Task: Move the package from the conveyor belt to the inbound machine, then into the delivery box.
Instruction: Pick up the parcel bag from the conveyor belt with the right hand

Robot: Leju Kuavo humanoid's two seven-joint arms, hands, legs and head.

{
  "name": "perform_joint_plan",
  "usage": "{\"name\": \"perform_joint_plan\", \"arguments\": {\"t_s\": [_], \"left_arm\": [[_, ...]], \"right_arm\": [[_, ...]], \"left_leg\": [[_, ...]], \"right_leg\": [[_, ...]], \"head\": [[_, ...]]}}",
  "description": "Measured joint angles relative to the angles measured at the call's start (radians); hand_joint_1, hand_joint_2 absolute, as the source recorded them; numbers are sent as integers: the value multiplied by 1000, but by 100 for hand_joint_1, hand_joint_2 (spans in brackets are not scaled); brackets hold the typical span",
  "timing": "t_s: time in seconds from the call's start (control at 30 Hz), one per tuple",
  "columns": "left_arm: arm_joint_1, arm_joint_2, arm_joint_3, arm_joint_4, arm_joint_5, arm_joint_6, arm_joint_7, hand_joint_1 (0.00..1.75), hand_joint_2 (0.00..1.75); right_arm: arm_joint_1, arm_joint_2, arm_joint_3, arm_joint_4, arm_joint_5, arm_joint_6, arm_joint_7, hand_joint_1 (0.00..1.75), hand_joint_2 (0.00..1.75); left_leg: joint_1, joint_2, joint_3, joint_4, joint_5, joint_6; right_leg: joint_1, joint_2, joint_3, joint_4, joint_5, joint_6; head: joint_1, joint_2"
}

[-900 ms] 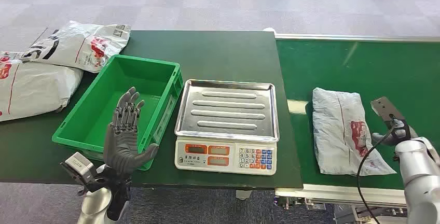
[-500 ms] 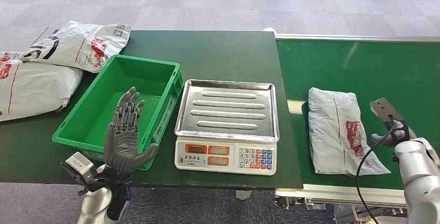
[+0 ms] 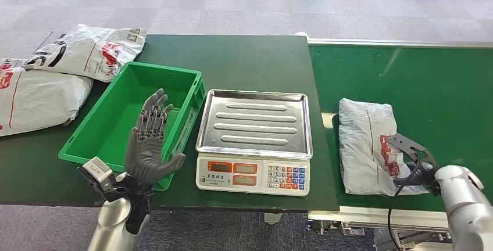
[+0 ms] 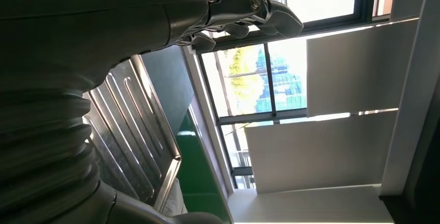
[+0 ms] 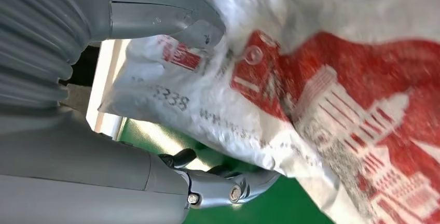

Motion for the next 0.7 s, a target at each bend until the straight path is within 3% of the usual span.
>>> {"name": "perform_joint_plan", "arguments": {"t_s": [0.17,0.33,0.47,0.7], "left_arm": [[-4,0,-7,16,2,0,0,0,175],[-4,0,-8,25,-3,-1,-15,0,175],[-5,0,-8,34,-8,-3,-21,0,175],[-7,-5,-8,38,-9,-3,-20,0,175]], "right_arm": [[6,-3,0,0,-43,70,-93,0,175],[33,-8,-11,0,-129,200,-268,1,175],[39,-8,-13,0,-130,209,-250,175,175],[38,-8,-13,0,-126,196,-217,175,175]], "left_leg": [[0,5,3,0,-1,0],[0,7,5,0,-1,0],[0,6,7,0,-1,0],[2,3,7,0,-1,0]], "right_leg": [[0,4,2,-1,0,0],[1,6,2,-1,0,0],[2,6,5,-1,0,0],[2,2,7,-2,0,0]], "head": [[0,0],[0,0],[0,0],[0,0]]}}
